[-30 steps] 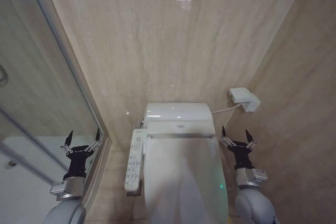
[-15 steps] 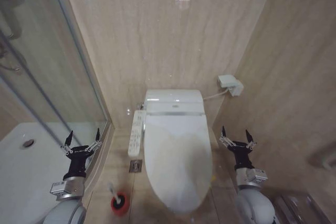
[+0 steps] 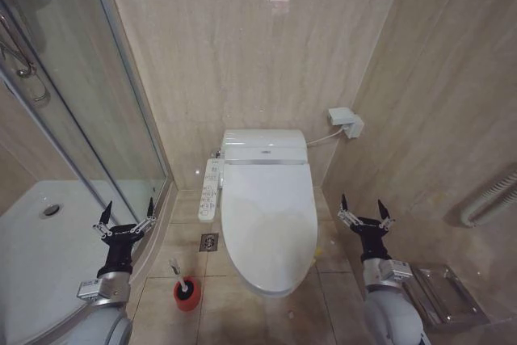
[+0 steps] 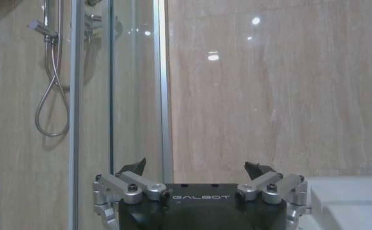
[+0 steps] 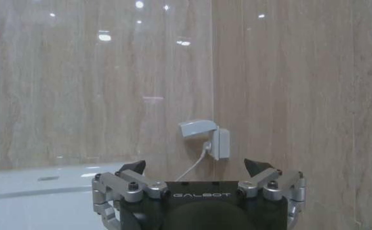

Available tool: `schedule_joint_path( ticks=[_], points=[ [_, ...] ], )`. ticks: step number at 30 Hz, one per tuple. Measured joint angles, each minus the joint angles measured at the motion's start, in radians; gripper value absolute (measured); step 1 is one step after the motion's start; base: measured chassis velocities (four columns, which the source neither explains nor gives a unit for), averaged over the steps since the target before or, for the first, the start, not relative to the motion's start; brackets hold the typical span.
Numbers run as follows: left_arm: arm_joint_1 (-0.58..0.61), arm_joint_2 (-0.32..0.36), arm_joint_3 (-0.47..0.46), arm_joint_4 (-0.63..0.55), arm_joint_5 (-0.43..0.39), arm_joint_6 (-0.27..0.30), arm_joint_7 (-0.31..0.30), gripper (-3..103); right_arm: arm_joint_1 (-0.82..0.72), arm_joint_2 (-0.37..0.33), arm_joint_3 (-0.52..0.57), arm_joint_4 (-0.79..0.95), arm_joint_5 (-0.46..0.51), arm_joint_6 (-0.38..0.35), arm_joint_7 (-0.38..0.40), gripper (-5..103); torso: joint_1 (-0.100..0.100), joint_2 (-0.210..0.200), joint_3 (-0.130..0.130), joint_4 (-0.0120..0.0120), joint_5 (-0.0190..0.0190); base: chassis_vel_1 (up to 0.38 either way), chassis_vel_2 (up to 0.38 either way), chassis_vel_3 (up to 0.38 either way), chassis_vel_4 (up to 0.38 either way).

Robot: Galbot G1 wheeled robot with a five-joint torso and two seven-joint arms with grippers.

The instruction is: Open the toilet lid, clean the toilet bowl with a toilet brush, close the toilet lid, and flush.

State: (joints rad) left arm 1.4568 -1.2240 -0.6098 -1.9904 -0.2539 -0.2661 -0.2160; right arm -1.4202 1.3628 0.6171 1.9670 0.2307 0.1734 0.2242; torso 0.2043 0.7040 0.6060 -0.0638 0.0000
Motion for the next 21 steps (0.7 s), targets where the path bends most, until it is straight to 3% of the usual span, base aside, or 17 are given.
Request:
schedule_joint_path(
  ticks=[7,21],
  points=[
    [0.0,0.0,0.0,0.0,0.0,0.0,0.0,100,-0.001,0.0,0.0,0.0,0.0,0.0,0.0,100,-0.001,0.0,-0.001,-0.0006,0.0001,0.118,-0.107,-0.136,0.145],
    [0.001,0.0,0.0,0.0,0.0,0.0,0.0,100,-0.001,0.0,0.0,0.0,0.0,0.0,0.0,100,-0.002,0.001,-0.001,0.0002,0.0,0.255,-0.247,-0.236,0.238]
  ],
)
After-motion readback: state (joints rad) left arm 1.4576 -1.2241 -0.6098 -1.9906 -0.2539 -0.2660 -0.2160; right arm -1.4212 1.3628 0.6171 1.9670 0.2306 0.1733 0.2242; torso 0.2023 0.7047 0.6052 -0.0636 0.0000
